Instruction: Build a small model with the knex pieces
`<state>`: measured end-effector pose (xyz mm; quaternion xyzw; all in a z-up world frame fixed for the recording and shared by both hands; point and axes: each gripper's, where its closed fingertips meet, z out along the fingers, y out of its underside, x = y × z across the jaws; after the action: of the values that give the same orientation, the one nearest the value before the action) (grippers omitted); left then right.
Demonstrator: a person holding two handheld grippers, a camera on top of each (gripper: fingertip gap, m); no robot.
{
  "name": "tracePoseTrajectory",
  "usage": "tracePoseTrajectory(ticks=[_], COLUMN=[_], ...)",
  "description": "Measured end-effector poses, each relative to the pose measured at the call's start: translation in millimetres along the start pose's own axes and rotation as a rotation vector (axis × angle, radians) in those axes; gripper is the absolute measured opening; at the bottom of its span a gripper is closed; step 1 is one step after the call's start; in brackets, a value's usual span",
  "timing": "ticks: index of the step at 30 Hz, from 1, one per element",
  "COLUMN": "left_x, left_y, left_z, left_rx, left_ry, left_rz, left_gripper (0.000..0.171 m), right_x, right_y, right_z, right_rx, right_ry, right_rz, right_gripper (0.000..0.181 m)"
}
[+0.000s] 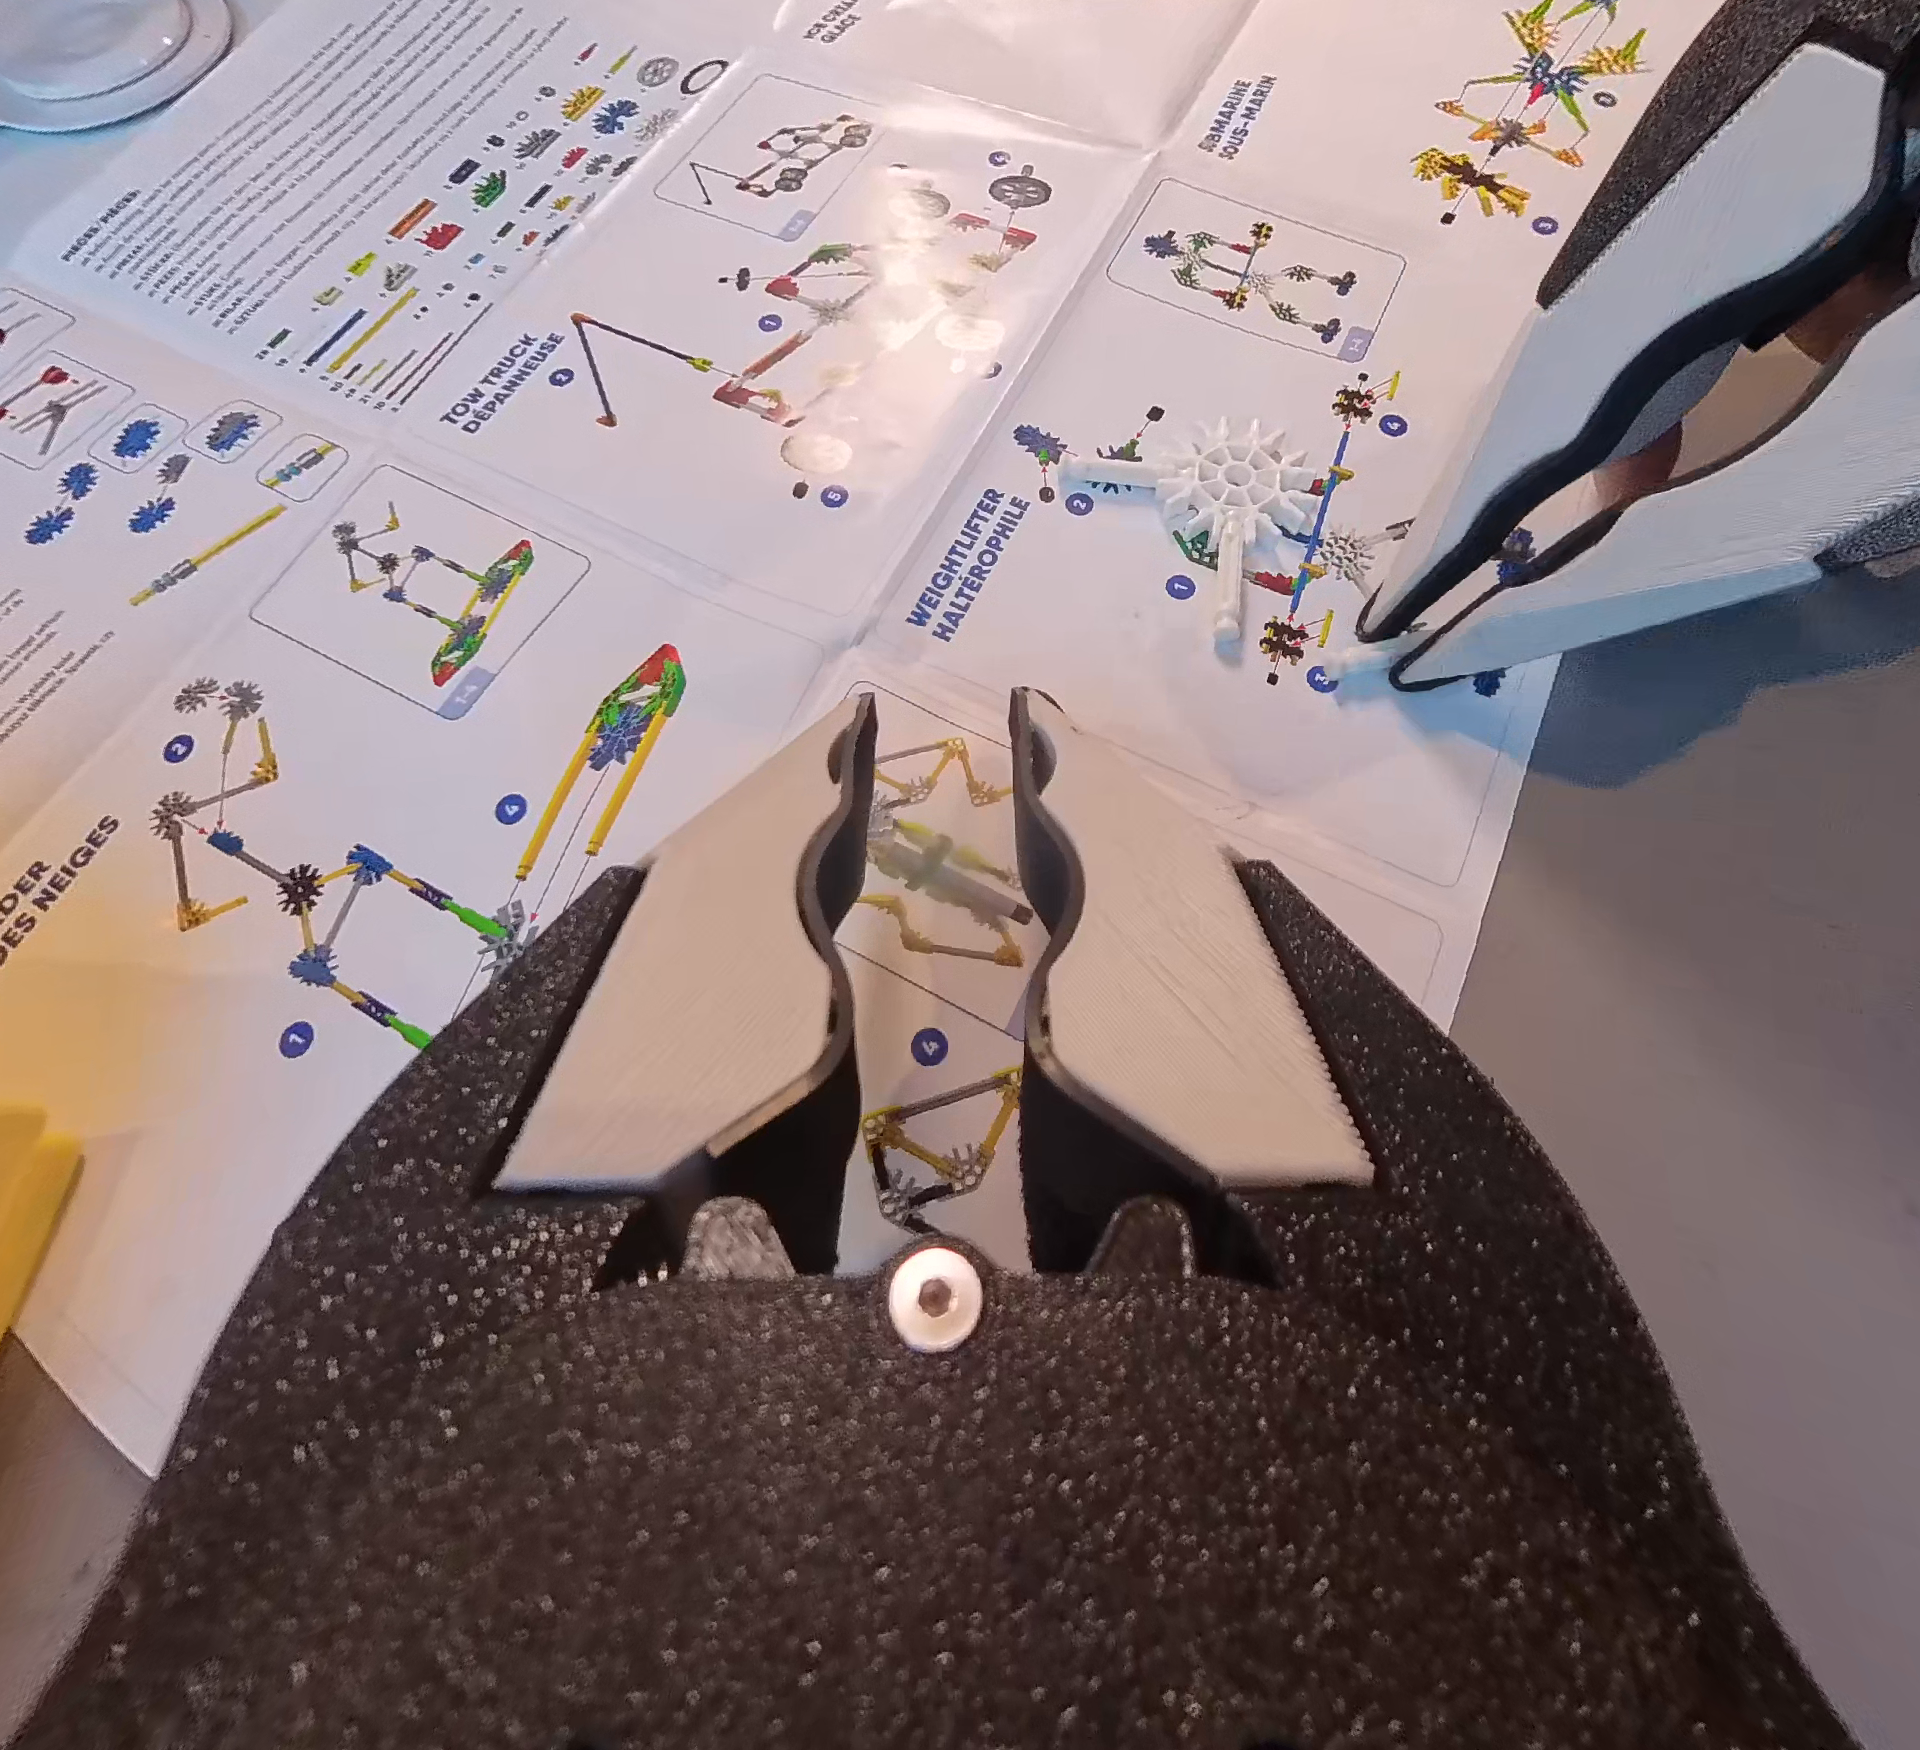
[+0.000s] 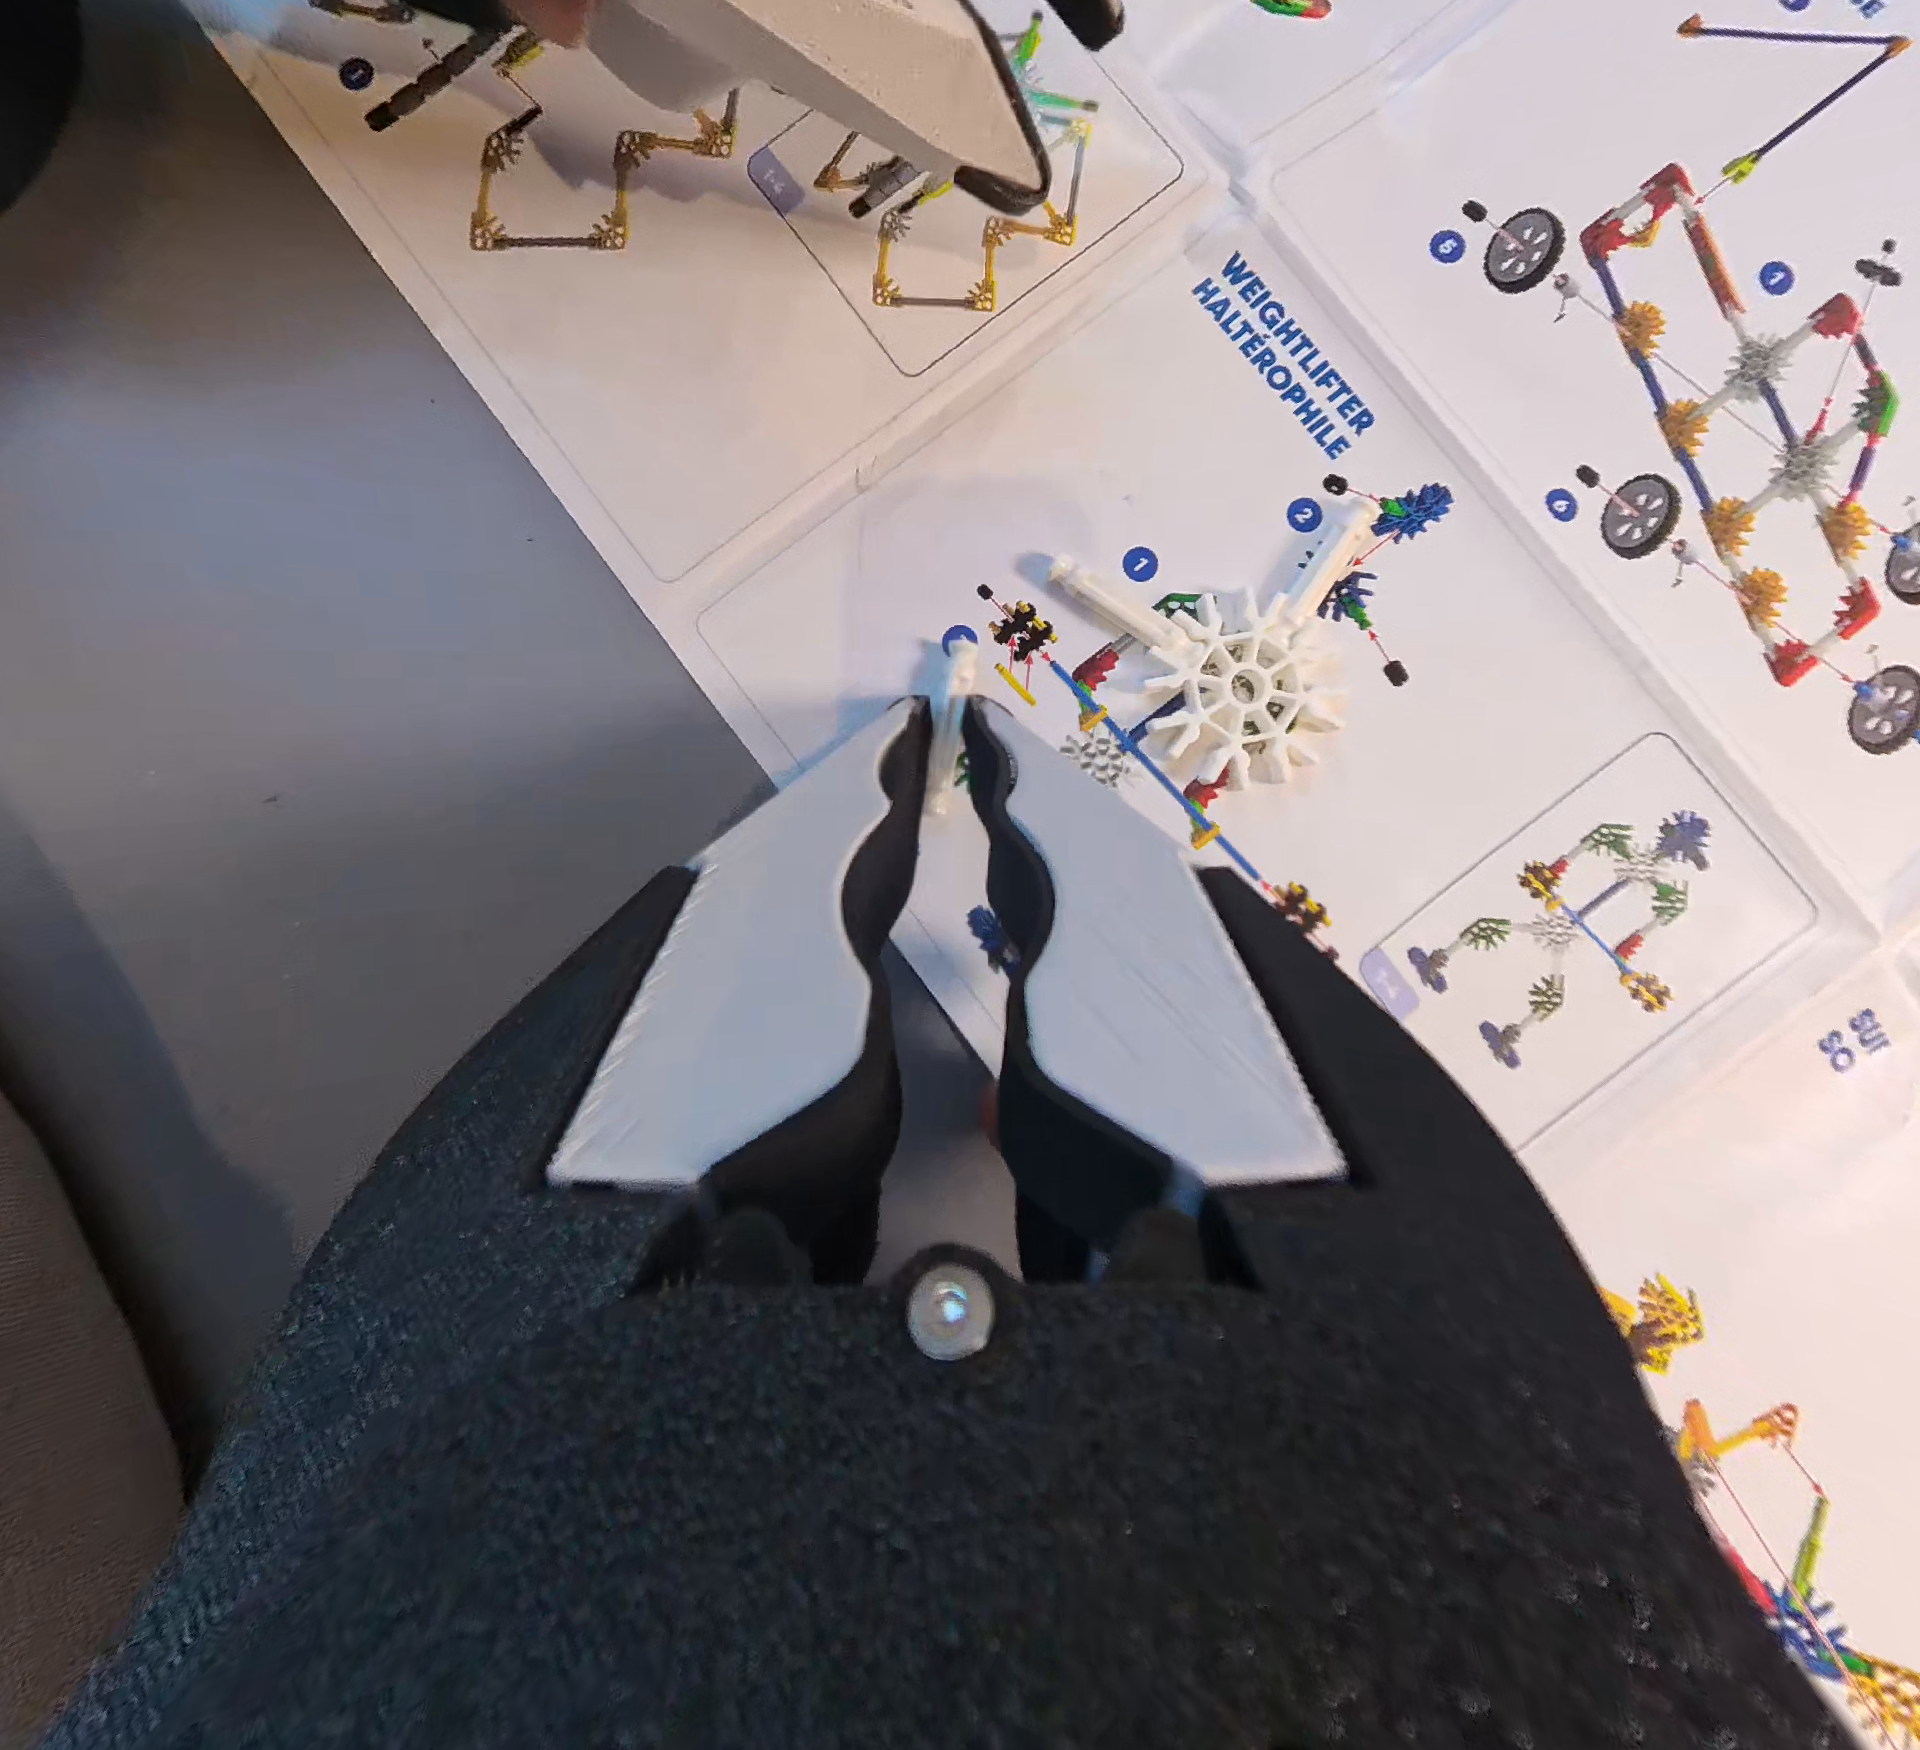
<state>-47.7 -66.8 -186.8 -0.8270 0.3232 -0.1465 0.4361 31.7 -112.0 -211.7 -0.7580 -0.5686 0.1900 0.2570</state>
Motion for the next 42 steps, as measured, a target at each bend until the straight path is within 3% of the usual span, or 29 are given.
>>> tracePoseTrajectory(ticks=[5, 12, 16, 42], left_x=[-1, -1, -1, 0], left_y=[0, 0, 0, 0], left_z=[0, 0, 0, 0], left_rx=[0.003, 0.001, 0.003, -0.003], left_ry=[-0.005, -0.006, -0.006, -0.005], left_rz=[-0.003, -0.001, -0.002, 0.008], left_gripper=[0.023, 0.023, 0.023, 0.023], right_x=[10, 55, 51, 52], right_y=[2, -1, 12, 7], right_z=[-4, -23, -13, -14], right_rx=[0.018, 0.077, 0.058, 0.045], right_ry=[0.023, 0.113, 0.113, 0.136], right_rz=[0.028, 0.181, 0.224, 0.185], right_gripper=[0.005, 0.005, 0.005, 0.005])
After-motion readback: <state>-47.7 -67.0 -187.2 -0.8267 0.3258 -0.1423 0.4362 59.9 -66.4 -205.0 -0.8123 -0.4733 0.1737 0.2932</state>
